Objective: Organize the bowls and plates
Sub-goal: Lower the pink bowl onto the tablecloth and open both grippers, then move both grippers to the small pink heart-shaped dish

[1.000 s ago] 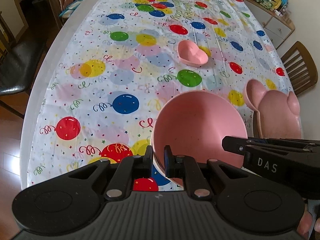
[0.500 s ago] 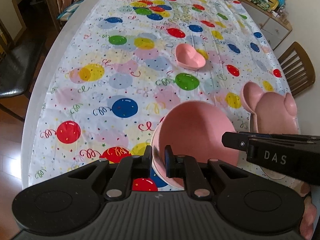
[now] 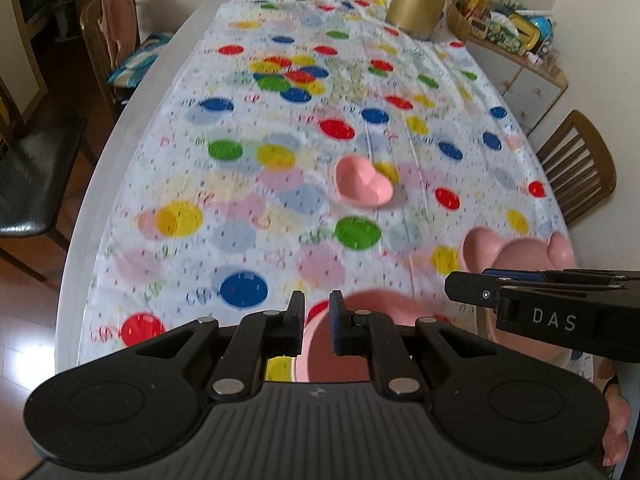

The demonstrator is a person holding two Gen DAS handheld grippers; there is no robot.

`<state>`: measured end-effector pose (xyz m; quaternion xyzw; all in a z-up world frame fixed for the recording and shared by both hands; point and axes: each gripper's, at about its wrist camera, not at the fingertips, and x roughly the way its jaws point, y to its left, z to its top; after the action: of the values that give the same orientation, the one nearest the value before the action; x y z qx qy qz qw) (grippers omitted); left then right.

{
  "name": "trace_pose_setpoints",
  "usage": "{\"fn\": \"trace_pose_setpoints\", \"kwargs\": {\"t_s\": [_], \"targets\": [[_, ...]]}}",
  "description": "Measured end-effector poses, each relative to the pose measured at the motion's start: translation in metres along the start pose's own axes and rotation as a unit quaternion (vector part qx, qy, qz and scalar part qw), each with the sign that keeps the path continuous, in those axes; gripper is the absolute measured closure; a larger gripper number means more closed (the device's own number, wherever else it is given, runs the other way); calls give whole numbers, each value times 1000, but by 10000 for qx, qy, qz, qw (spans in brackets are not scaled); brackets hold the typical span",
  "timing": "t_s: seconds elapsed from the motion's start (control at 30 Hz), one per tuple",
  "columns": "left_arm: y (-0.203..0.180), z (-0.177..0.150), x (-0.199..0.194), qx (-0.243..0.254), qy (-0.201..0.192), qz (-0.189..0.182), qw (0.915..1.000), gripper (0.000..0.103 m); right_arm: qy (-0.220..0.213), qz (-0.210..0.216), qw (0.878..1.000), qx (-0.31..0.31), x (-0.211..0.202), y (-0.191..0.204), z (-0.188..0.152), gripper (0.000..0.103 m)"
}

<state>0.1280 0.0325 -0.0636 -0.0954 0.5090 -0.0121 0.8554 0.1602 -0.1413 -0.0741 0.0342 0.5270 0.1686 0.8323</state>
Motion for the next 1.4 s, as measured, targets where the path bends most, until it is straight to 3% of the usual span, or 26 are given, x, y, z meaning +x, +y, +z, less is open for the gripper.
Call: {"fn": "trace_pose_setpoints", "kwargs": {"t_s": [0.2, 0.3, 0.43, 0.93, 1.2, 1.4], "targets": [[-4, 24, 9, 16, -81, -30, 10000, 89, -224, 10, 9997, -76, -2, -8, 23, 66], [-7, 35, 17, 3, -88, 13, 10000, 74, -291, 15, 9995, -107, 1, -13, 35, 64], [-8, 50, 25, -31, -199, 140, 9997, 40, -305, 57, 9994, -133, 8, -20, 49, 58], [-5, 91, 78, -237, -78, 41, 9997, 35, -234, 360, 9980, -459, 48, -41, 85, 22], [0, 102, 116, -385, 124, 64, 9992, 33, 77, 425, 9979, -479, 83, -58, 100, 20], [3, 105, 143, -529, 293, 59, 9982, 33, 372, 428, 9977, -384, 115, -69, 105, 28]]}}
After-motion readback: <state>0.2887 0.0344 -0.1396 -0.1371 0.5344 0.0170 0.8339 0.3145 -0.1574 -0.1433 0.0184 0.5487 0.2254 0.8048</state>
